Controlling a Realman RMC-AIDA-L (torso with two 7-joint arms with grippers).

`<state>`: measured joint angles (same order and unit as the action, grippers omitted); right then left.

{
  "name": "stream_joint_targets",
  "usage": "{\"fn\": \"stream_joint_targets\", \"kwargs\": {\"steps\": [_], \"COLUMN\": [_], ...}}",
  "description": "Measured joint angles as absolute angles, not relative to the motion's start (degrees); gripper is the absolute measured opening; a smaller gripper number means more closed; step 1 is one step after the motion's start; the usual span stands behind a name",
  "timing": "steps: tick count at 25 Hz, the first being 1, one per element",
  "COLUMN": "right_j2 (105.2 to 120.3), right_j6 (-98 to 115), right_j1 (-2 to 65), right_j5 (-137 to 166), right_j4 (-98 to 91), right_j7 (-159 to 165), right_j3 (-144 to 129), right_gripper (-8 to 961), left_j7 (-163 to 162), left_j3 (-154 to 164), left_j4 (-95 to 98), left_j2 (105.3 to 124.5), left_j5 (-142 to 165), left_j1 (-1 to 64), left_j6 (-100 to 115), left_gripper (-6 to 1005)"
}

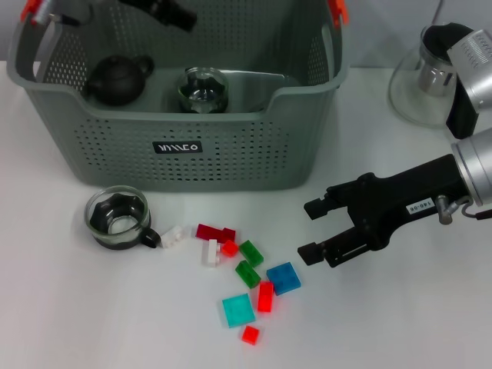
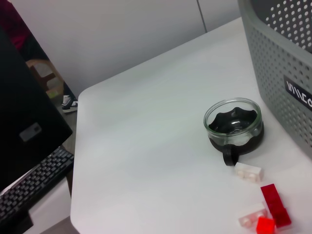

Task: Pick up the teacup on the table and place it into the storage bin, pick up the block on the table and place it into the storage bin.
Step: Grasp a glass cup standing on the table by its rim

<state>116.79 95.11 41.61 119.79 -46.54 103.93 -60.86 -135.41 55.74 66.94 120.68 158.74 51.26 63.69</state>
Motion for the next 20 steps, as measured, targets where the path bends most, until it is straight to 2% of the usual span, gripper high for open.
{"fn": "stream_joint_targets", "kwargs": {"steps": [1, 6, 13, 17, 20], "right_j2": [116.76, 116.63, 116.7, 116.94, 117.12], "right_j6": [95.1, 94.8, 94.7, 94.6, 94.1], "right_j1": [41.6, 41.7, 41.7, 41.6, 41.6], "right_j5": [119.8, 119.8, 119.8, 119.8, 119.8], "right_j4": [-46.6, -46.6, -46.3, -46.3, -46.3], "right_j7": [103.8, 103.6, 103.0, 102.9, 103.1], "right_j3": [-60.8, -60.8, -60.8, -60.8, -60.8], "right_gripper": [922, 922, 922, 922, 922], "left_j7": [-135.3, -133.8, -126.0, -118.7, -111.7], "left_j3": [55.3, 54.5, 46.6, 44.2, 44.2], "left_j4": [70.3, 87.2, 95.7, 96.0, 97.7], "left_j2": [120.91, 120.8, 120.5, 121.48, 123.04], "left_j5": [157.7, 145.9, 124.8, 119.6, 119.7], "left_j1": [50.2, 43.6, 37.0, 33.2, 29.4], "left_j6": [65.2, 75.7, 94.0, 104.4, 110.6], "left_gripper": [838, 876, 873, 872, 872]}}
